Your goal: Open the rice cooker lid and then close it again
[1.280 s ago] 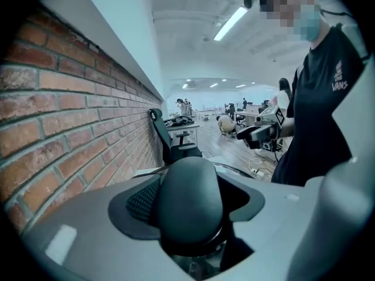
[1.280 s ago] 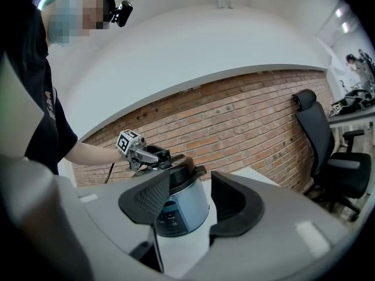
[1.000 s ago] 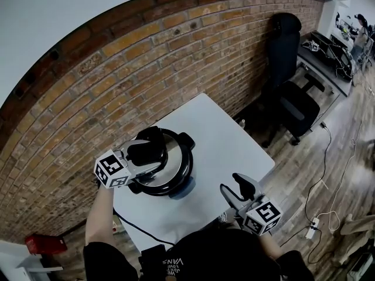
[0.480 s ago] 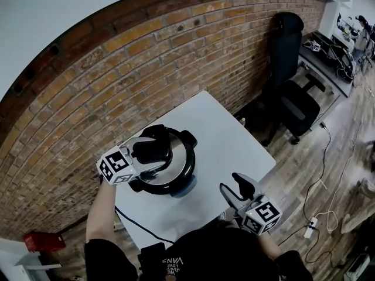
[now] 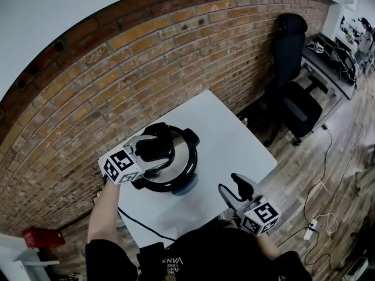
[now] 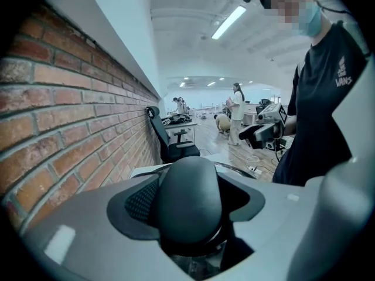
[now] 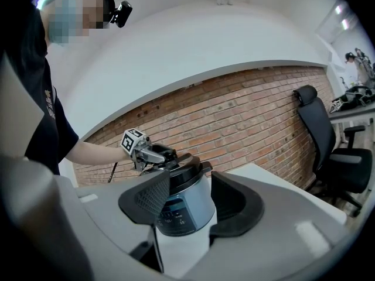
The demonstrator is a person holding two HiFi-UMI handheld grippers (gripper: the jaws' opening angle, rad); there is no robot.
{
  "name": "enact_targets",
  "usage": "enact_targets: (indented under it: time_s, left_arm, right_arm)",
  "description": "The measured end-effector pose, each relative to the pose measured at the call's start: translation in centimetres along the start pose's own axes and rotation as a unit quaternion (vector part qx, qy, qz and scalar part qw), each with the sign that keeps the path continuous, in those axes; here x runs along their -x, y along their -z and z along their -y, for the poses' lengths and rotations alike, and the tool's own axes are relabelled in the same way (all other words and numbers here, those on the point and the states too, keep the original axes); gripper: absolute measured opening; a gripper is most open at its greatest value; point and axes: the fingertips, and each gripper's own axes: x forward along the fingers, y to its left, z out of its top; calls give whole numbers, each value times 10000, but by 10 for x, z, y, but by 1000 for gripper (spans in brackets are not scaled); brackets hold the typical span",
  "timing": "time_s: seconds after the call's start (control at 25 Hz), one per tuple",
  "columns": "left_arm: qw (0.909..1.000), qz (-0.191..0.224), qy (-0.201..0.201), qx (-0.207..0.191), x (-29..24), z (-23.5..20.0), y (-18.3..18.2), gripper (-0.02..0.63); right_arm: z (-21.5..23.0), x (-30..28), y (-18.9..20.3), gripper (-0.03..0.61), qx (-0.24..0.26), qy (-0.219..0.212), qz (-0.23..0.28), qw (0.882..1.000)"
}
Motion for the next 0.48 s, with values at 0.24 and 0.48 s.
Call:
enact_targets:
  time_s: [0.24, 0.48]
  left_arm:
    - [9972, -73, -642, 384, 1, -6, 2, 302]
    - [9886, -112, -1316, 726, 2, -11, 4, 301]
  right_arm:
    - [-8, -1, 1, 212, -11, -65, -3, 10000]
    - [-19, -4, 1, 212, 25, -203, -54, 9998]
